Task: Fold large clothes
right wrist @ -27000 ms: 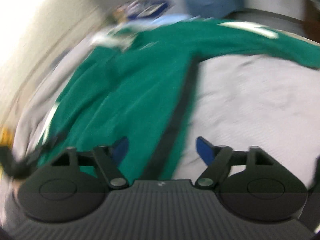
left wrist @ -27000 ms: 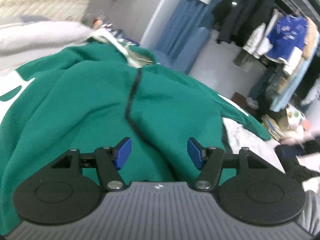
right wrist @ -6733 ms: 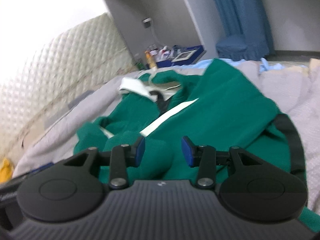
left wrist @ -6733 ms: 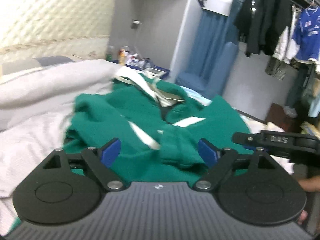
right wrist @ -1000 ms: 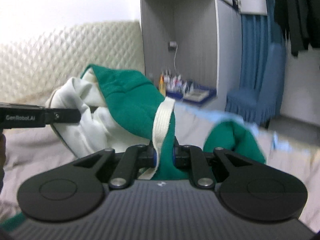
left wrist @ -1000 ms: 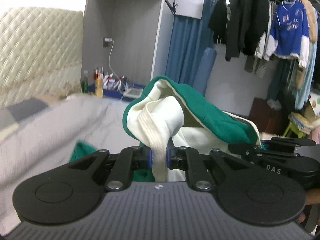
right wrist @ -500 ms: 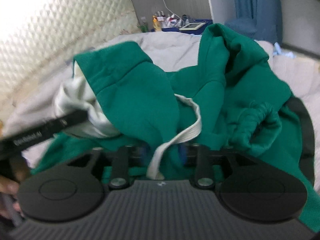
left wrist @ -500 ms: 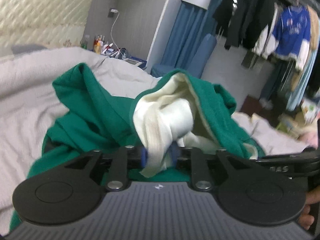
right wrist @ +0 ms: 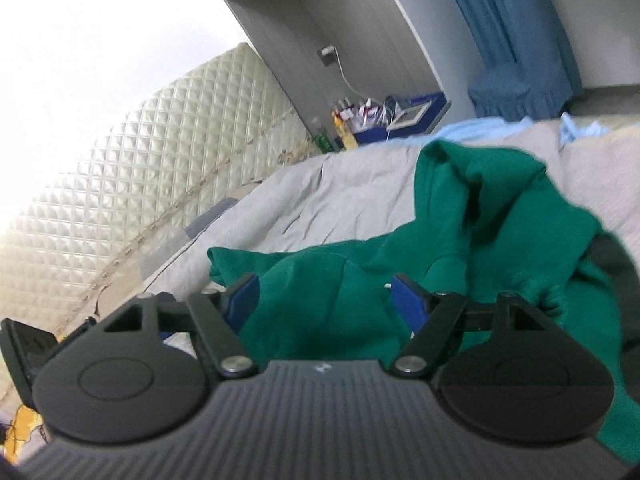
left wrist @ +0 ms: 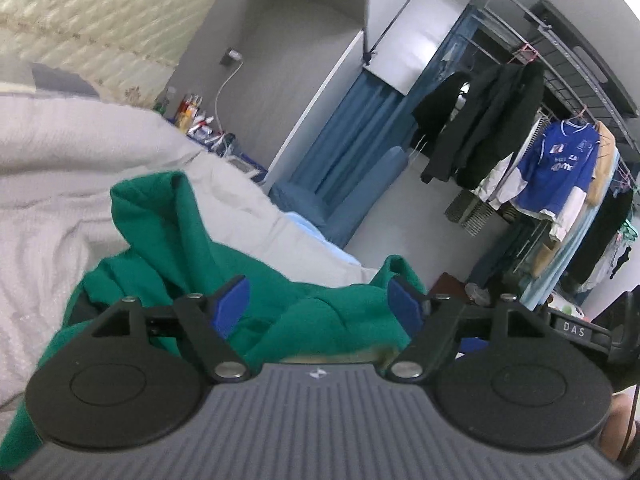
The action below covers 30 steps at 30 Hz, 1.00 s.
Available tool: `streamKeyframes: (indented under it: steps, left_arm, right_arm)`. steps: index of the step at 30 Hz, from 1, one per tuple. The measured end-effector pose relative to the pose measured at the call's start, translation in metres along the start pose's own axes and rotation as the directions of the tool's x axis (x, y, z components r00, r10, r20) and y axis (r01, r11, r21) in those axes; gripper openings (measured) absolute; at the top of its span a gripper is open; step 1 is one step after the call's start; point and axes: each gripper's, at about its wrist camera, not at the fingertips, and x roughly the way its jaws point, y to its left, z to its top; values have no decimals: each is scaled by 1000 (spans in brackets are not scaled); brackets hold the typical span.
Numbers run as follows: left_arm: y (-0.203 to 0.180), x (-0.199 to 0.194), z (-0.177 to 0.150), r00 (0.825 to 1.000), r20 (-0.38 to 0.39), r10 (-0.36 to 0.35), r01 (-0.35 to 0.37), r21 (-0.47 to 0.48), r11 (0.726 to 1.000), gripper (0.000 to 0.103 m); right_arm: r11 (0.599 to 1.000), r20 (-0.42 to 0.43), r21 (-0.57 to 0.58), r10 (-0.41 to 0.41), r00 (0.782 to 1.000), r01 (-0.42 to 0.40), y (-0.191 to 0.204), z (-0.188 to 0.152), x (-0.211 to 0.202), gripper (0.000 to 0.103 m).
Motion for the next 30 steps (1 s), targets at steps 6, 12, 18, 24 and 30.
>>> streamKeyframes:
  steps: [6,12,18,24,30]
  left_arm:
    - [9,30,-9,996,-86,-26,24,-26,999,80]
    - [6,57,-26,983,-182,-9,14,27,1000,77]
    - [1,64,-32,978,-206,39,-22,82,996,23]
    - [-22,21,-22,992,-119,-50,63,108,992,7]
    - [-50,-25,-26,989,-132,-70,92,165,982,6]
  right_arm:
    - [999,-44,16,35,998,-34,-3,-4,45,75]
    - [999,-157,-36,-7,988,1,-2,-18,75,70]
    - [1000,-180,24,15,984,-10,-6,-16,69,19]
    - [985,-63,-166,32,997,-42,31,-17,14,17]
    - [947,-33,-319,23,999,-33,70,-33,-44,17]
